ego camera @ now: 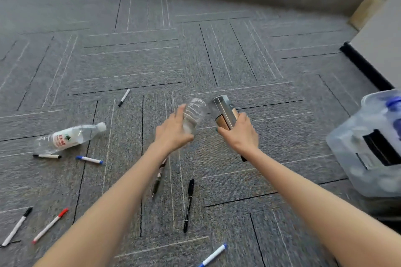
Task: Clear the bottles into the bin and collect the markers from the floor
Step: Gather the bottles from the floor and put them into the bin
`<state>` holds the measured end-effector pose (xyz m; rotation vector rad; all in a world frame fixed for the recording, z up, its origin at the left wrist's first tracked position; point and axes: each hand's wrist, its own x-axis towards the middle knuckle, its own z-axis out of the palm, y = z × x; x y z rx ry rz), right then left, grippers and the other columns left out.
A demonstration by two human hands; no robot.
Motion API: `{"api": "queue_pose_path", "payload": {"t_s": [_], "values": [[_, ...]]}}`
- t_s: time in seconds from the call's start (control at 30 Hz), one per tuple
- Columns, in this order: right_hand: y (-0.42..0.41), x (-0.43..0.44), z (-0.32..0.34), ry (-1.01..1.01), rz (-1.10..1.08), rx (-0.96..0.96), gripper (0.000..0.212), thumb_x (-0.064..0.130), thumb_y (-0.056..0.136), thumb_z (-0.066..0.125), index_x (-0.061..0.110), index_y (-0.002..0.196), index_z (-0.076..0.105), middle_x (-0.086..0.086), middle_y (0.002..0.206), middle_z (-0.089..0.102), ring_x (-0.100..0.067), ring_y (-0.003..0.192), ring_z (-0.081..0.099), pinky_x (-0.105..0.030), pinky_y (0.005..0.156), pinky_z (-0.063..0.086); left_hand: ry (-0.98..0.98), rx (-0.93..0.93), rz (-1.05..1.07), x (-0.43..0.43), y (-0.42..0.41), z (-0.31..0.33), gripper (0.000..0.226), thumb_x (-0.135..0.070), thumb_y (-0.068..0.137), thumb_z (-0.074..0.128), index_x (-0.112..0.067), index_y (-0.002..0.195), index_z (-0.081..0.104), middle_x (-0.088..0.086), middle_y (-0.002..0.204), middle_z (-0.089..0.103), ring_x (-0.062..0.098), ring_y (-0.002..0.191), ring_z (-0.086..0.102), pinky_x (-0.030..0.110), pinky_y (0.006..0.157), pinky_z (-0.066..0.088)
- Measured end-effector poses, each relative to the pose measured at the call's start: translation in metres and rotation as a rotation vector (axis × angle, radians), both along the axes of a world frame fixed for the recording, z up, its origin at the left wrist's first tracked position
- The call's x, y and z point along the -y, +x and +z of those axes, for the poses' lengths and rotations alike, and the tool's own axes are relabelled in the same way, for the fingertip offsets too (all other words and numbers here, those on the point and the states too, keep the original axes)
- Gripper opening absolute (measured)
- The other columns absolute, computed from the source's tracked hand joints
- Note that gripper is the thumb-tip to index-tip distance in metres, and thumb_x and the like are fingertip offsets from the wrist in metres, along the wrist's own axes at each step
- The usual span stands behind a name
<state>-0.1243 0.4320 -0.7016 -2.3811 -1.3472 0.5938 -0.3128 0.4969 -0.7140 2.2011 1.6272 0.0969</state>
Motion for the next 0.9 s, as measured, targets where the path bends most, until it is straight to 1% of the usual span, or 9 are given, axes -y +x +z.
{"api": "queue_pose_path", "payload": {"t_s": [0.1, 0.2, 0.33, 0.43, 0.5, 0.67, 0.77, 0.83, 0.9], "values": [[0.031, -0.003, 0.03, 0.009, -0.102, 0.023, 0.076, 0.056, 0.08, 0.066, 0.007, 0.13, 0.037, -0.011, 0.128, 0.052, -0.03, 0.113, 0.055, -0.04, 0.088, 0.045, -0.001, 0.017, -0.083, -0.021, 0.033, 0.033, 0.098, -0.041, 0.072, 0.07, -0.032, 0.148, 0.009, 0.006, 0.124, 0.056, 0.024, 0.098, 0.059, 0.034, 0.072, 0.051], [0.058, -0.004, 0.069, 0.028, -0.217, 0.024, 0.075, 0.055, 0.079, 0.067, 0.008, 0.129, 0.038, -0.01, 0.127, 0.053, -0.03, 0.115, 0.055, -0.042, 0.09, 0.045, -0.004, 0.07, -0.178, -0.038, 0.067, 0.074, 0.099, -0.04, 0.073, 0.072, -0.03, 0.149, 0.01, 0.007, 0.126, 0.056, 0.026, 0.102, 0.059, 0.034, 0.072, 0.048], [0.078, -0.003, 0.126, 0.038, -0.361, -0.013, 0.075, 0.054, 0.079, 0.067, 0.006, 0.128, 0.037, -0.011, 0.128, 0.053, -0.032, 0.113, 0.056, -0.044, 0.09, 0.049, 0.003, 0.116, -0.267, -0.05, 0.105, 0.141, 0.102, -0.043, 0.071, 0.075, -0.032, 0.148, 0.009, 0.008, 0.124, 0.058, 0.028, 0.101, 0.061, 0.041, 0.079, 0.054], [0.08, 0.0, 0.174, 0.026, -0.464, -0.039, 0.078, 0.054, 0.08, 0.067, 0.006, 0.132, 0.034, -0.011, 0.132, 0.051, -0.031, 0.115, 0.056, -0.043, 0.09, 0.048, -0.021, 0.128, -0.308, -0.054, 0.125, 0.195, 0.106, -0.046, 0.07, 0.076, -0.033, 0.149, 0.007, 0.01, 0.128, 0.056, 0.028, 0.106, 0.059, 0.045, 0.084, 0.054], [0.076, 0.003, 0.208, 0.025, -0.53, -0.055, 0.078, 0.053, 0.08, 0.067, 0.006, 0.133, 0.033, -0.011, 0.134, 0.05, -0.031, 0.116, 0.055, -0.042, 0.089, 0.046, -0.035, 0.129, -0.322, -0.056, 0.134, 0.233, 0.108, -0.046, 0.07, 0.076, -0.033, 0.151, 0.006, 0.011, 0.132, 0.054, 0.029, 0.112, 0.058, 0.044, 0.087, 0.052], [0.064, 0.015, 0.309, 0.068, -0.722, -0.14, 0.071, 0.05, 0.079, 0.069, 0.01, 0.125, 0.033, -0.012, 0.124, 0.057, -0.03, 0.102, 0.06, -0.036, 0.078, 0.048, -0.09, 0.113, -0.381, -0.049, 0.144, 0.336, 0.106, -0.045, 0.072, 0.073, -0.033, 0.152, 0.004, 0.008, 0.135, 0.053, 0.028, 0.116, 0.055, 0.041, 0.088, 0.049], [0.061, 0.027, 0.381, 0.075, -0.794, -0.173, 0.069, 0.048, 0.08, 0.07, 0.011, 0.124, 0.033, -0.01, 0.122, 0.057, -0.026, 0.096, 0.058, -0.032, 0.071, 0.04, -0.14, 0.118, -0.403, -0.039, 0.146, 0.405, 0.103, -0.043, 0.073, 0.071, -0.035, 0.152, 0.005, 0.006, 0.135, 0.054, 0.027, 0.115, 0.056, 0.041, 0.088, 0.048], [0.063, 0.035, 0.43, 0.069, -0.85, -0.203, 0.067, 0.046, 0.081, 0.07, 0.011, 0.123, 0.033, -0.01, 0.123, 0.056, -0.024, 0.093, 0.055, -0.03, 0.069, 0.037, -0.172, 0.111, -0.422, -0.035, 0.149, 0.452, 0.103, -0.042, 0.073, 0.071, -0.034, 0.152, 0.005, 0.006, 0.131, 0.055, 0.027, 0.112, 0.057, 0.042, 0.088, 0.049], [0.066, 0.04, 0.475, 0.08, -0.895, -0.226, 0.066, 0.045, 0.081, 0.071, 0.011, 0.123, 0.033, -0.01, 0.124, 0.056, -0.026, 0.096, 0.056, -0.03, 0.07, 0.037, -0.188, 0.095, -0.445, -0.033, 0.156, 0.499, 0.102, -0.042, 0.073, 0.07, -0.032, 0.152, 0.006, 0.007, 0.129, 0.056, 0.027, 0.112, 0.056, 0.043, 0.089, 0.049]]}}
